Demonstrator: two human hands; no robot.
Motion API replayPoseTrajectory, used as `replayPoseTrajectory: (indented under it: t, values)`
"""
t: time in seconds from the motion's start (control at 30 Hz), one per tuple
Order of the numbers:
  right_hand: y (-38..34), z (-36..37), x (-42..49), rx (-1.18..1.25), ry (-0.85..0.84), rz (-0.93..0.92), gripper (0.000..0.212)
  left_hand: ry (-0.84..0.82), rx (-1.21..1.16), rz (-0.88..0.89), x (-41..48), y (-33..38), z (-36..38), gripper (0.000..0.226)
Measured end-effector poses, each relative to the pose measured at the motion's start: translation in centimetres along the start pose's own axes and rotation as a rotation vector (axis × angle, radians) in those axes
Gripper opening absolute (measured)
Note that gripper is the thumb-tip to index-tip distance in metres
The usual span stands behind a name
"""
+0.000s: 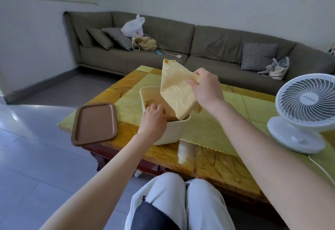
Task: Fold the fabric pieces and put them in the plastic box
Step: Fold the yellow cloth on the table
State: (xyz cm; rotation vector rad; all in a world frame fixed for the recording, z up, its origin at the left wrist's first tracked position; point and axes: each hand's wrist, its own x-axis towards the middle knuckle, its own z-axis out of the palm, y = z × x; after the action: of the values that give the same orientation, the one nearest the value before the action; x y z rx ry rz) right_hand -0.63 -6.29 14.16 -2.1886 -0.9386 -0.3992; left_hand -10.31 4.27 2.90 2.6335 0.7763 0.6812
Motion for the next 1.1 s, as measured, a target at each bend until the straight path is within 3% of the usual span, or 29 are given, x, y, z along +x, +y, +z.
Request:
replayPoseTrajectory:
  t: [0.13,0.2,0.27,0.37,0.53,0.6,0.67,0.77,0.93,1.1]
  values:
    - [-1.5,3.1,1.2,0.109,0.002,0.037,0.024,0.028,0.016,-0.192,0.7,-3.0,-0.9,0.032]
    - [-0.9,5.0,1.6,0.240,-0.010,0.167,0.028,-0.036,0.020,-0.245,1.0,-4.2,-0.8,0.040]
    - [0.9,7.0,1.3,0.331,-0.141,0.376,0.035,-0.105,0.012,-0.274,1.2,-4.9,-0.3,0.044]
    - [4.5,9.3,-0.3,0.151,-0.418,0.498,0.046,-0.135,-0.026,-0.276,1.4,-5.3,0.5,0.044]
    - [6.2,10.4,-0.5,-0.033,-0.377,0.331,0.034,-0.109,-0.060,-0.266,1.3,-5.5,1.1,0.041]
    - [6.3,10.4,-0.8,-0.217,-0.307,0.175,0.036,-0.102,-0.064,-0.265,1.3,-5.6,1.2,0.040]
    - [5.9,10.3,-1.5,-0.228,-0.251,-0.006,0.044,-0.099,-0.067,-0.265,1.4,-5.6,1.3,0.040]
    - [5.0,10.4,-3.3,-0.120,-0.405,-0.192,0.058,-0.093,-0.073,-0.267,1.5,-5.6,1.4,0.038]
    - [4.6,11.4,-5.8,-0.175,-0.578,-0.203,0.069,-0.099,-0.077,-0.211,1.0,-6.5,1.3,0.042]
    - [4.1,12.5,-6.7,-0.336,-0.516,-0.255,0.061,-0.204,0.150,-0.218,-1.7,-12.0,0.8,0.042]
